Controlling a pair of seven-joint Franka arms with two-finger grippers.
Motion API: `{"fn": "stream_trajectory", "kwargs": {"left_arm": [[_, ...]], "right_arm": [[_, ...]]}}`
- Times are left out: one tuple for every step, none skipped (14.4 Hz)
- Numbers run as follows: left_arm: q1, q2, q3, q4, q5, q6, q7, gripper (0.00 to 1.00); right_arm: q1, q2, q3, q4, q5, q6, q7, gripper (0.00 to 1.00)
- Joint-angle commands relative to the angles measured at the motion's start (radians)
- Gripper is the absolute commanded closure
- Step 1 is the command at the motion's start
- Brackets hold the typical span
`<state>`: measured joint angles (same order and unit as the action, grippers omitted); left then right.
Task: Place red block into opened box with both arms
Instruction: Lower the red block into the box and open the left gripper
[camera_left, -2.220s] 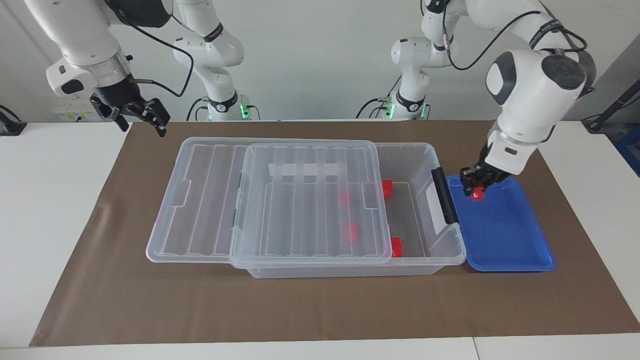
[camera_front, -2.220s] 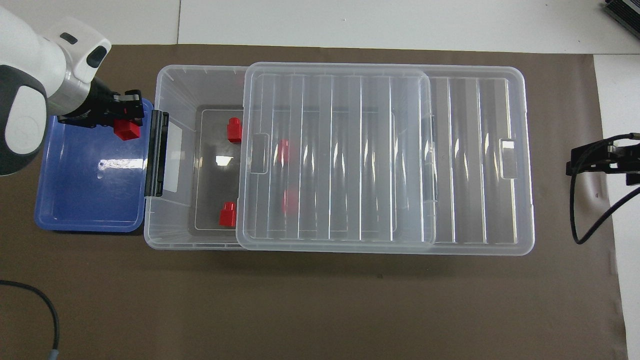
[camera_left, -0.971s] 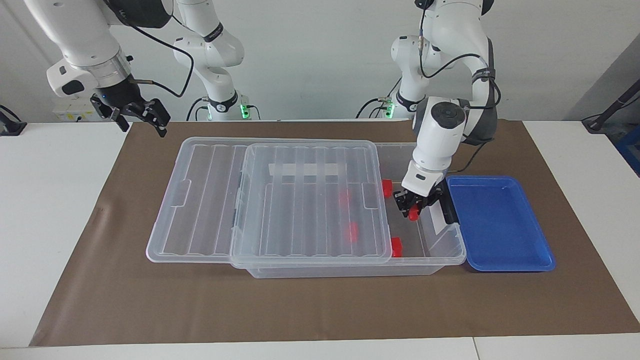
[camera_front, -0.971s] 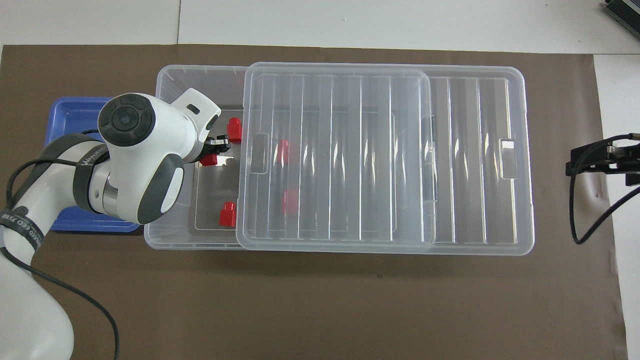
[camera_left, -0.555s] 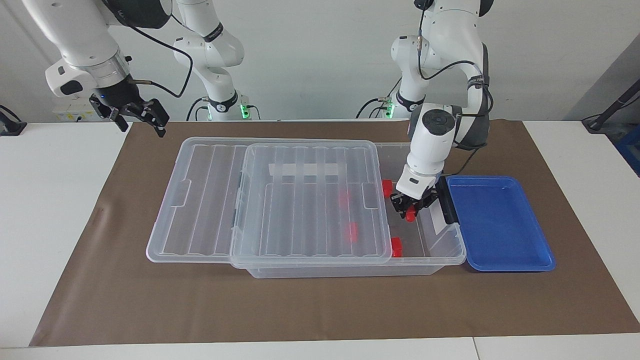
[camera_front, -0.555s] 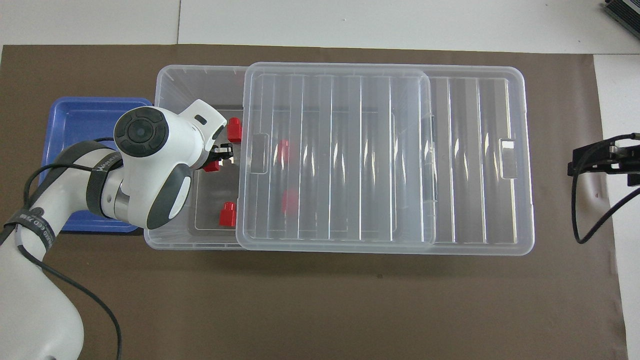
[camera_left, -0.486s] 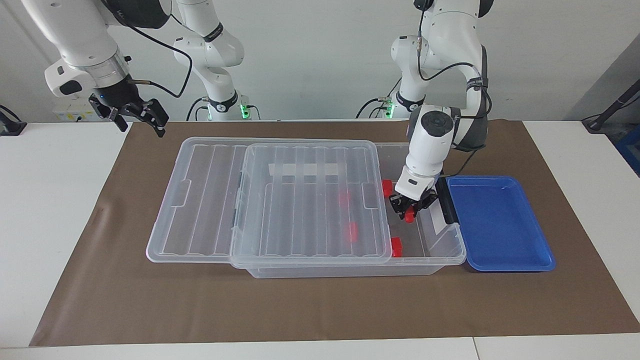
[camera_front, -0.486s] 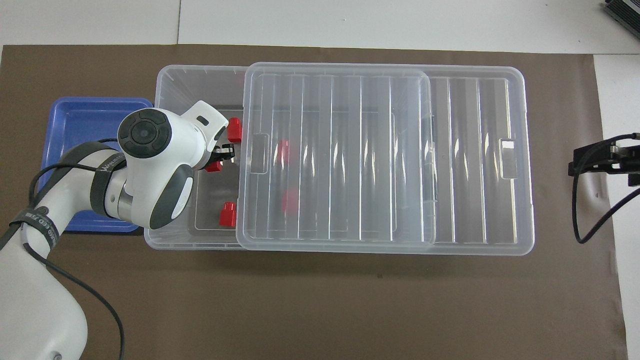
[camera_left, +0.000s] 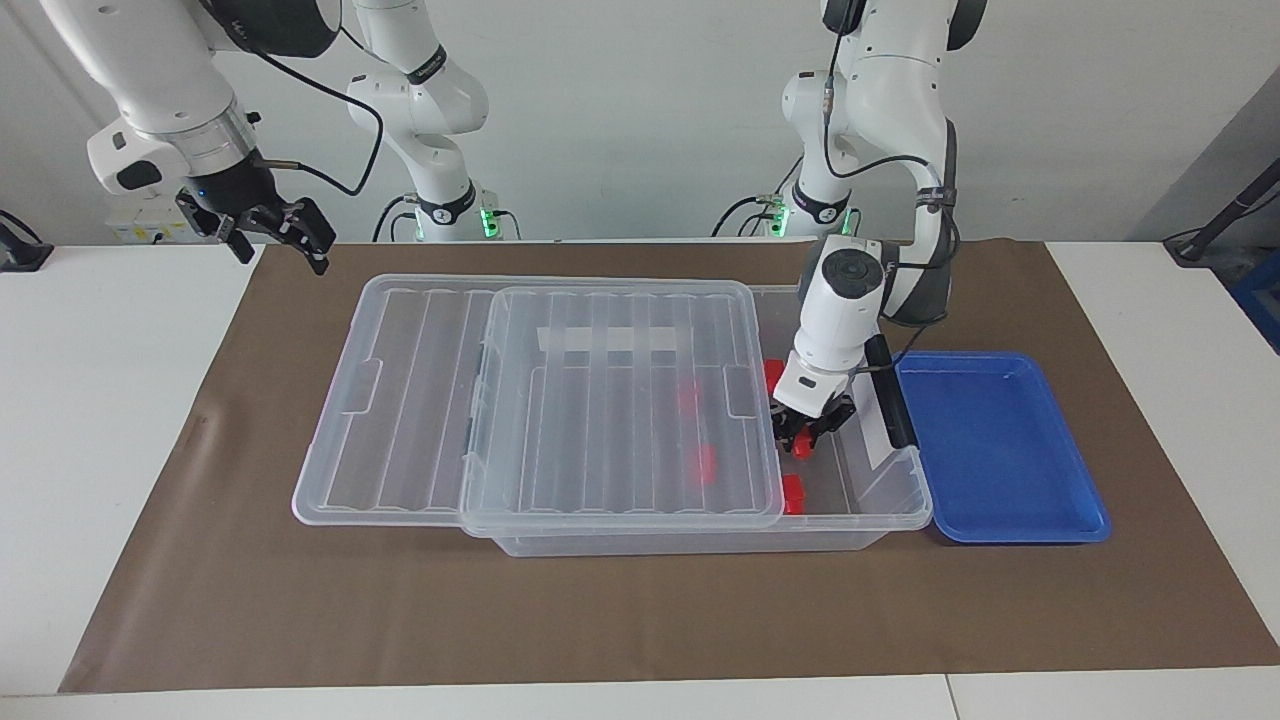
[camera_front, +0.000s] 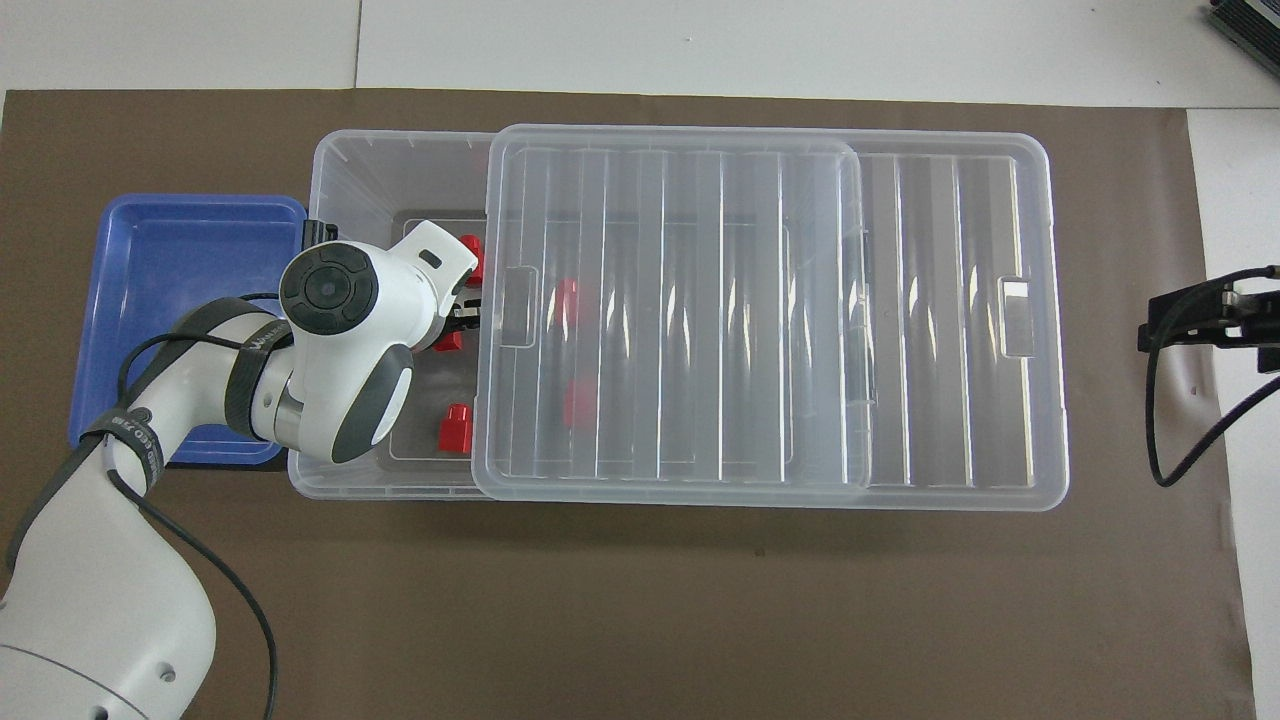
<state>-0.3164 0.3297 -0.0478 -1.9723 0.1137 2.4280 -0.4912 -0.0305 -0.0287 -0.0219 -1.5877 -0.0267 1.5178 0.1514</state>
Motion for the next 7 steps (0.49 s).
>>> {"fn": "stream_trajectory", "kwargs": {"left_arm": [[-0.020, -0.003, 0.022, -0.025, 0.043, 0.033, -0.027, 0.84], [-0.018, -0.003, 0.022, -0.027, 0.043, 0.033, -0.027, 0.54], [-0.018, -0.003, 0.022, -0.027, 0.043, 0.031, -0.027, 0.44], [-0.020, -0.004, 0.022, -0.027, 0.043, 0.031, -0.029, 0.43], [-0.020, -0.004, 0.022, -0.025, 0.043, 0.029, -0.032, 0.43], [-0.020, -0.003, 0.022, -0.025, 0.043, 0.031, -0.040, 0.36], [-0.020, -0.004, 0.022, -0.025, 0.043, 0.029, -0.041, 0.30]], "right_arm": [[-0.011, -0.017, -0.001, -0.021, 0.021, 0.007, -0.016, 0.00], [-0.011, -0.017, 0.000, -0.021, 0.021, 0.007, -0.016, 0.00], [-0.011, -0.017, 0.000, -0.021, 0.021, 0.007, -0.016, 0.00], [-0.011, -0.017, 0.000, -0.021, 0.021, 0.007, -0.016, 0.00], [-0.011, -0.017, -0.001, -0.021, 0.021, 0.007, -0.016, 0.00], [-0.011, -0.017, 0.000, -0.021, 0.021, 0.007, -0.016, 0.00], [-0.012, -0.017, 0.000, -0.024, 0.021, 0.007, -0.016, 0.00]]}}
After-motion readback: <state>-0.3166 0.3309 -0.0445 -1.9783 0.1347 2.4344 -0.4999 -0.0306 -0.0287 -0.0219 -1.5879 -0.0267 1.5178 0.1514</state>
